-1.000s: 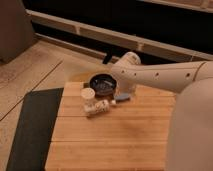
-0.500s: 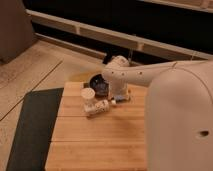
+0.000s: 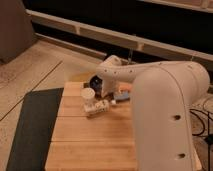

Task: Place the bottle in the ceramic bowl

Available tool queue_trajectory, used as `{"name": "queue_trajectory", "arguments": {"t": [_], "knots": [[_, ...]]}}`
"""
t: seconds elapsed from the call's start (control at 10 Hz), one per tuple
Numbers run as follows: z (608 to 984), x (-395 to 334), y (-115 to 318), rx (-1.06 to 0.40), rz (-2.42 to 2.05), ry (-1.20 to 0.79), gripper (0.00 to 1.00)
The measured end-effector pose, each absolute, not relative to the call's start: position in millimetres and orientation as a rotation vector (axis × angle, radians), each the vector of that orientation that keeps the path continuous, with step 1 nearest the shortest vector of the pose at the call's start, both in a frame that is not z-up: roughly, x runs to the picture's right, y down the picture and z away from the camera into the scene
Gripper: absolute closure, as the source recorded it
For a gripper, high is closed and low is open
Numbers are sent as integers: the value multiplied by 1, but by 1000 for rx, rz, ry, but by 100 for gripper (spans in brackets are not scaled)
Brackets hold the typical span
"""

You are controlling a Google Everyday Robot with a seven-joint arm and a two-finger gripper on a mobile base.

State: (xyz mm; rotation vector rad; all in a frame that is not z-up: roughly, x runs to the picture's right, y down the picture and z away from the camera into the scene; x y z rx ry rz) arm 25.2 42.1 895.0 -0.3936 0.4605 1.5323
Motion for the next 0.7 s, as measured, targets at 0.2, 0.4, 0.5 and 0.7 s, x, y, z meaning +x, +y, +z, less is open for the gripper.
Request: {"name": "queue_trajectory", "arguments": {"t": [0.2, 0.4, 0.5, 0.7], "knots": [[906, 19, 51, -429, 1548, 456, 35], [908, 21, 57, -448, 1576, 457, 35], [908, 23, 59, -451, 1593, 461, 35], [905, 29, 60, -444, 1634, 464, 35]]}}
